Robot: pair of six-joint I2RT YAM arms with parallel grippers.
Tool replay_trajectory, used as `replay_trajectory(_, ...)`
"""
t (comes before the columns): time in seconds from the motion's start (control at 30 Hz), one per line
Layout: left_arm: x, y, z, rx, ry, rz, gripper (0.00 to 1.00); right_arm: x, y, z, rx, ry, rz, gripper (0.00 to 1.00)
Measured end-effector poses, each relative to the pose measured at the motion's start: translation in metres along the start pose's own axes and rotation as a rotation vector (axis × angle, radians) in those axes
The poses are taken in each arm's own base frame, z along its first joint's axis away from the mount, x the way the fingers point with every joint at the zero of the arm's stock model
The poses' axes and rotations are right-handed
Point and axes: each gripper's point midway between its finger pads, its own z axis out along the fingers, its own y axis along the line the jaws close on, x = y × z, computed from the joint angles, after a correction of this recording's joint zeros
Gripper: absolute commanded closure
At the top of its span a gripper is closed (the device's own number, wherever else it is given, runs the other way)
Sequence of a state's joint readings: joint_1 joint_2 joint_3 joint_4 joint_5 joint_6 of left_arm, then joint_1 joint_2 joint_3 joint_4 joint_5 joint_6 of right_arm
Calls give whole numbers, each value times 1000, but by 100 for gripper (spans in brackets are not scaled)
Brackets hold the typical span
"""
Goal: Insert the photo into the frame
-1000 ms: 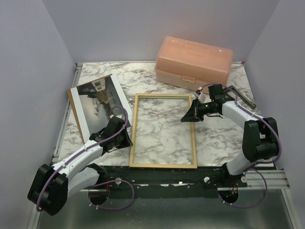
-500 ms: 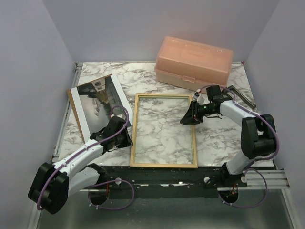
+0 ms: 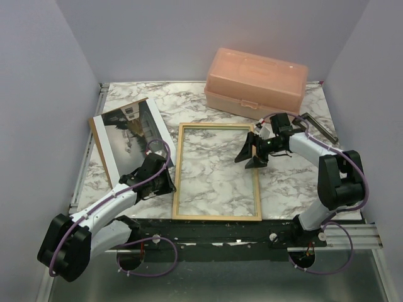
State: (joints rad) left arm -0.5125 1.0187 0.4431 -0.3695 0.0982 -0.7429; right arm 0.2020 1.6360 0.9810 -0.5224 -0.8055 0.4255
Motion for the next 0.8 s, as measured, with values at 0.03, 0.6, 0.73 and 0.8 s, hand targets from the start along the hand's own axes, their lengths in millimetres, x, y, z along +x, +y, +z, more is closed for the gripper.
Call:
replay_trajectory(0.03, 0, 0, 0, 0, -1, 0, 92, 0, -1, 0, 8, -3, -1, 23)
replay_trajectory(0.6, 0, -1, 1, 2, 3, 0, 91, -4, -21, 7, 154, -42, -24, 13)
replay_trajectory(0.73, 0, -1, 1, 2, 3, 0, 91, -3, -28, 11, 218, -52, -41, 12)
replay_trajectory(0.8, 0, -1, 1, 1, 3, 1, 92, -3, -33, 11, 255, -58, -43, 12)
